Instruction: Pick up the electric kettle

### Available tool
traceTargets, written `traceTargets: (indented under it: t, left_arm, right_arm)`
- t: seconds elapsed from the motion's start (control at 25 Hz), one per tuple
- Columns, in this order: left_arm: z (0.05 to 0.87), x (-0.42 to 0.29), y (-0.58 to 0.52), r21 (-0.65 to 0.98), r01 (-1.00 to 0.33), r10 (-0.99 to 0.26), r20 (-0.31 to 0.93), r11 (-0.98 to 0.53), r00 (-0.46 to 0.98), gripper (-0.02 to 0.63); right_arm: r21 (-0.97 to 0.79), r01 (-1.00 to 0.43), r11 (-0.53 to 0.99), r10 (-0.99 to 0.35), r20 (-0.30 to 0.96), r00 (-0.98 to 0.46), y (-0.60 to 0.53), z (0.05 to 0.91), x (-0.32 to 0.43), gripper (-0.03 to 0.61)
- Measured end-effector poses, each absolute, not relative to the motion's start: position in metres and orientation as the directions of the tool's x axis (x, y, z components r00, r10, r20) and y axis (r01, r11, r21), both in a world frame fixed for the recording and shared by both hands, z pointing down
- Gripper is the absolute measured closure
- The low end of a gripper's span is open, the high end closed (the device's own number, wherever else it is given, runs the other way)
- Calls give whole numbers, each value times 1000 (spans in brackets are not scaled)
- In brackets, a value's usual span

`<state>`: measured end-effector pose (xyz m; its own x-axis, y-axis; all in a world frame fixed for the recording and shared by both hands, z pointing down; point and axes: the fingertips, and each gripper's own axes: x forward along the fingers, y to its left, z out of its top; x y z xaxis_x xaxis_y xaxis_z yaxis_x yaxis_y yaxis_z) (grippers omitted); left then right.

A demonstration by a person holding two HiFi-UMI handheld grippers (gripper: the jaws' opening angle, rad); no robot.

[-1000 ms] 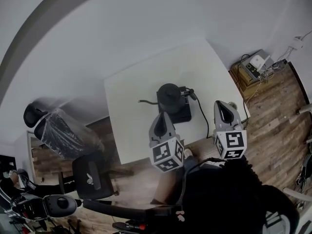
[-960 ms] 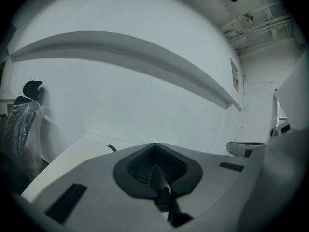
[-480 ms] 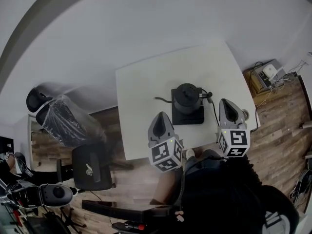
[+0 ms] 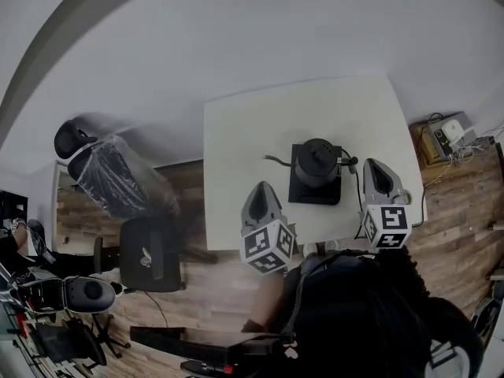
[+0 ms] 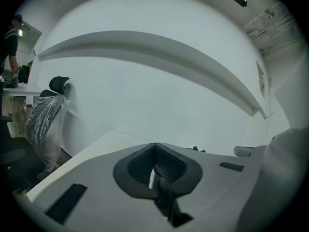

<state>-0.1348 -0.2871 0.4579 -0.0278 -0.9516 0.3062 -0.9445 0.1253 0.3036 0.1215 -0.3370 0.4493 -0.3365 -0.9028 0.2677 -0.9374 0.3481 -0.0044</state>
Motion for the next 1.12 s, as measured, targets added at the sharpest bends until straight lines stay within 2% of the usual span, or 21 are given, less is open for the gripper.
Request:
traceTargets:
  t: [0.12, 0.32, 0.44, 0.48, 0.52, 0.56, 0.72, 0.96, 1.12]
  left_arm:
    - [467, -141, -293, 318, -938, -942, 336, 138, -25, 614]
    - [482, -128, -309, 394, -915, -959, 282, 81, 37, 614]
    - [499, -123, -319, 433, -899, -950, 303, 69, 73, 611]
    - [505, -121, -322, 432, -899, -944, 319, 67, 83, 596]
    - [511, -120, -326, 428, -901, -937, 338, 66, 92, 538]
    - [517, -118, -329, 426, -903, -930, 354, 64, 101, 507]
    - [534, -115, -341, 445, -894, -915, 383, 63, 126, 439]
    - [538, -122, -353, 472, -877, -924, 369, 91, 103, 396]
    - [538, -124, -364, 472, -879, -928, 355, 72, 114, 378]
  right_arm:
    - [1, -940, 342, -899, 291, -327, -342, 457, 123, 577]
    - [-20, -938, 347, -895, 291, -337, -345, 469, 132, 574]
    - [-24, -931, 363, -884, 307, -353, -346, 481, 136, 558]
    - [-20, -929, 369, -881, 311, -356, -345, 485, 137, 554]
    - [-13, -927, 375, -879, 314, -360, -345, 488, 138, 536]
    - [-3, -923, 385, -875, 317, -366, -345, 492, 138, 525]
    - [30, -895, 446, -839, 363, -406, -343, 513, 131, 476]
    - [60, -856, 513, -798, 401, -450, -344, 533, 118, 402]
    - [66, -839, 540, -774, 431, -464, -349, 548, 109, 390]
